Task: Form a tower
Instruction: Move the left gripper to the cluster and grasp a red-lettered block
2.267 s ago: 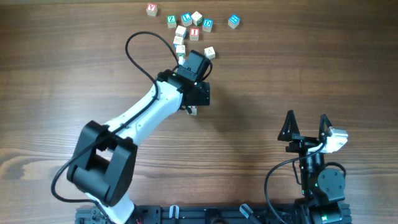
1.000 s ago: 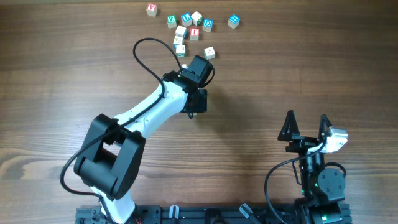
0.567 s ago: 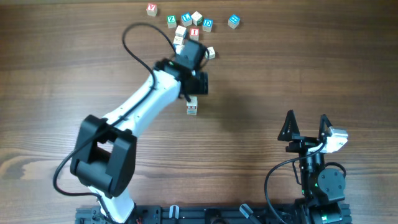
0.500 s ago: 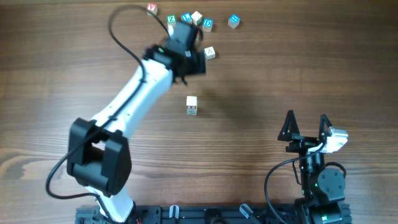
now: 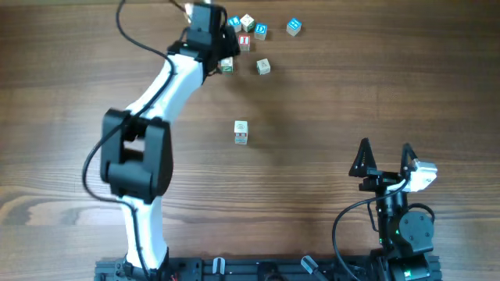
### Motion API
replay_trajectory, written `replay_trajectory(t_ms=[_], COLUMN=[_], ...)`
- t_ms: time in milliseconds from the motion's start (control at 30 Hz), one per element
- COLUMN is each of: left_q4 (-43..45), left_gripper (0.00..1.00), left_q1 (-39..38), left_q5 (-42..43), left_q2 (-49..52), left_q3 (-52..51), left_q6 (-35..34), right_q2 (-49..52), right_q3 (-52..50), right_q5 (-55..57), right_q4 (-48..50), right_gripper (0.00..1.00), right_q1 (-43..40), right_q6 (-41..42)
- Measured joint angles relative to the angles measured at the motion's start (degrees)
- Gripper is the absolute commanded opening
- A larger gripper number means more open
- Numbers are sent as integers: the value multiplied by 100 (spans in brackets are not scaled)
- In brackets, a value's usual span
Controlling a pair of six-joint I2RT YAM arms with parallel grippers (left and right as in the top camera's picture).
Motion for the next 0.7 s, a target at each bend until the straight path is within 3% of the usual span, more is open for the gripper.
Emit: replay_trajectory(t_ms=[100, 167, 400, 600, 700], left_q4=[-37, -33, -7, 11, 13], left_gripper=[73, 64, 64, 56, 45], left_q1=[0, 0, -116, -229, -186], left_q5=[0, 2, 2, 2, 2], left_q2=[313, 332, 769, 789, 789], left_q3=[0, 0, 0, 0, 0], left_q6=[0, -2, 7, 304, 363], right_q2=[0, 0, 0, 0, 0], right_q3=[2, 0, 0, 0, 0], right_q5=[0, 0, 0, 0, 0], right_q4=[0, 0, 0, 0, 0], right_gripper=[100, 100, 100, 100, 100], right_q1=[0, 0, 0, 0, 0], right_q6=[0, 0, 0, 0, 0])
